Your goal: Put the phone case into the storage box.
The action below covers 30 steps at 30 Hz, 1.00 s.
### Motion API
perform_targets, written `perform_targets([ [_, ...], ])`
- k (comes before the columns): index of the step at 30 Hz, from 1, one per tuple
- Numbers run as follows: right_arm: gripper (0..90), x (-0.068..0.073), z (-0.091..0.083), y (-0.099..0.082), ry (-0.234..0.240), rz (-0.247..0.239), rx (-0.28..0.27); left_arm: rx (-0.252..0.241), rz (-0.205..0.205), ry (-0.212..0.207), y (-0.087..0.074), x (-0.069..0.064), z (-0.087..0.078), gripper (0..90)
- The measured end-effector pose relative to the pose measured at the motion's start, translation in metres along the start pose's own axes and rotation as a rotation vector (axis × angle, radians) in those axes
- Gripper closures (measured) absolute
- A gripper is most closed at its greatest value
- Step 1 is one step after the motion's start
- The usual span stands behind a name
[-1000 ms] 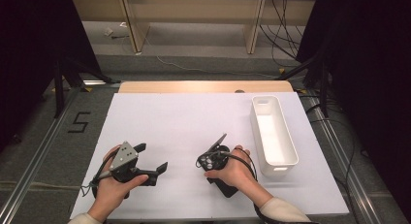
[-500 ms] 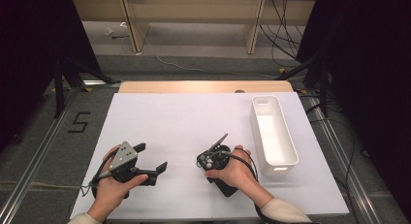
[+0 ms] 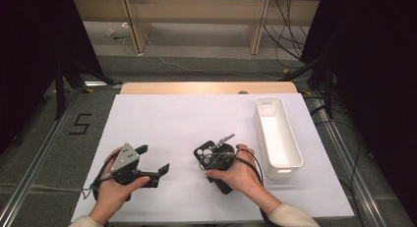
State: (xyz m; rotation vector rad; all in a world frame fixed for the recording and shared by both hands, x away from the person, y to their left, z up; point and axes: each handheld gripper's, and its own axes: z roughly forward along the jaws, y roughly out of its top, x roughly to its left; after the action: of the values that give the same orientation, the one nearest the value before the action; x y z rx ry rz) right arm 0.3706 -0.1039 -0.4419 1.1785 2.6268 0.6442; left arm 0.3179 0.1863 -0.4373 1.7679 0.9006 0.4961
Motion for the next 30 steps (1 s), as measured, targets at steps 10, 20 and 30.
perform_targets([
  [10,15.1,-0.001,-0.01,-0.001,0.024,-0.006,-0.24,-0.004,-0.002,0.007,0.001,0.001,0.0,2.1],
  [20,15.1,0.003,-0.01,-0.006,0.034,-0.031,-0.381,-0.023,-0.017,0.006,0.01,0.0,0.003,5.5],
  [30,15.1,0.004,-0.013,-0.008,0.023,-0.037,-0.46,-0.028,-0.009,-0.027,0.023,-0.011,0.013,12.4],
])
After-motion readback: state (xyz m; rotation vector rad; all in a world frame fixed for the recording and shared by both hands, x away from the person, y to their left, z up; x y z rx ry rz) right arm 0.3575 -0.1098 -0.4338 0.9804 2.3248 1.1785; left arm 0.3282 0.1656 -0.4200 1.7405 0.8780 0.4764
